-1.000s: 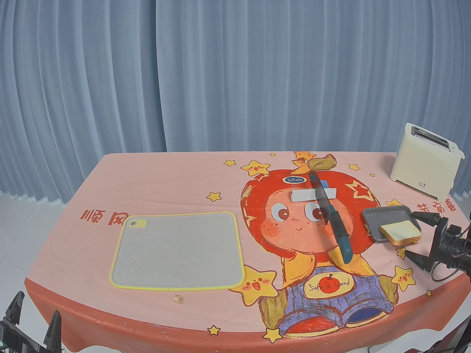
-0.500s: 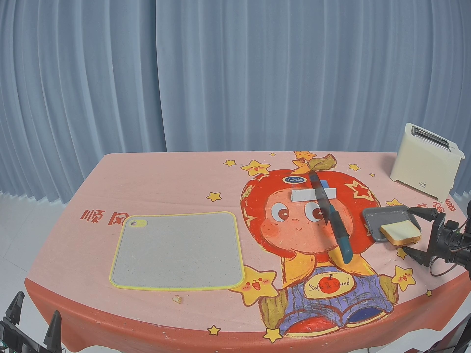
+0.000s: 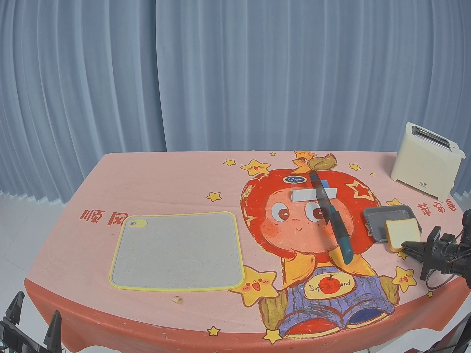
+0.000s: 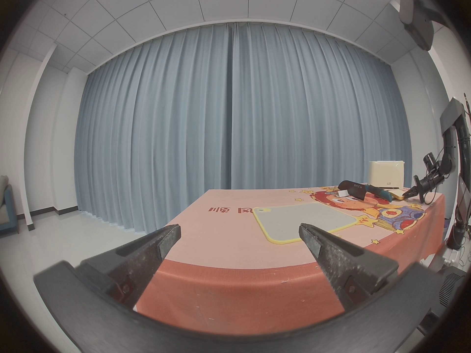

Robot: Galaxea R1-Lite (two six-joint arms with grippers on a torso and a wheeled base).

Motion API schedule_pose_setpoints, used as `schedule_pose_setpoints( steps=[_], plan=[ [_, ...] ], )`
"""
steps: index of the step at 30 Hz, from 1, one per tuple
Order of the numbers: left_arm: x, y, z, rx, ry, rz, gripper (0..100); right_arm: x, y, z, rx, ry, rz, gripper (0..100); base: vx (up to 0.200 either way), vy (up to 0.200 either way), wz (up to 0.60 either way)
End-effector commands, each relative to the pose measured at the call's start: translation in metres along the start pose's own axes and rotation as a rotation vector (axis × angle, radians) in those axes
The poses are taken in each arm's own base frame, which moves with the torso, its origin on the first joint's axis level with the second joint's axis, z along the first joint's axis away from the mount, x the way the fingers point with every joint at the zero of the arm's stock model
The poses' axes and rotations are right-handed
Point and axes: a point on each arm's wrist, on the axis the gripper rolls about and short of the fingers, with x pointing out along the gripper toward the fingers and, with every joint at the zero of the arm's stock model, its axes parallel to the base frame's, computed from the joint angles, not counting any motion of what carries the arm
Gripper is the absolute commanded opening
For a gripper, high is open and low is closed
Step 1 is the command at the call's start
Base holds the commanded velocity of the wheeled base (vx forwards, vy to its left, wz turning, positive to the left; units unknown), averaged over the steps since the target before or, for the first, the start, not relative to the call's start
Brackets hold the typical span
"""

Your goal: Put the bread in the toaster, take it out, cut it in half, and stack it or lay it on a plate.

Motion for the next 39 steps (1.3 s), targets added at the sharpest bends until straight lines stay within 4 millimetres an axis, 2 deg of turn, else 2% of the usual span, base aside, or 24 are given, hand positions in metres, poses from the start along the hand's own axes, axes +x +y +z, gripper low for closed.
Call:
schedule_pose_setpoints(
  steps=[1, 12, 19, 28, 39],
  plan=[
    [0.000, 0.000, -0.005, 0.000, 0.001, 0.001, 100, -0.004, 0.002, -0.005, -0.019, 0.002, 0.019, 0, 0.000, 0.000, 0.00],
    [0.000, 0.000, -0.005, 0.000, 0.002, 0.001, 100, -0.015, 0.011, -0.007, -0.063, -0.031, 0.073, 0, 0.000, 0.000, 0.00],
    [0.000, 0.000, -0.005, 0.000, 0.002, 0.001, 100, -0.031, 0.026, -0.017, -0.146, -0.064, 0.158, 0, 0.000, 0.000, 0.00],
    [0.000, 0.000, -0.005, 0.000, 0.002, 0.001, 100, -0.039, 0.036, -0.018, -0.205, -0.090, 0.206, 0, 0.000, 0.000, 0.00],
    [0.000, 0.000, -0.005, 0.000, 0.001, 0.001, 100, -0.041, 0.036, -0.020, -0.538, -0.132, 0.196, 0, 0.000, 0.000, 0.00]
  ],
)
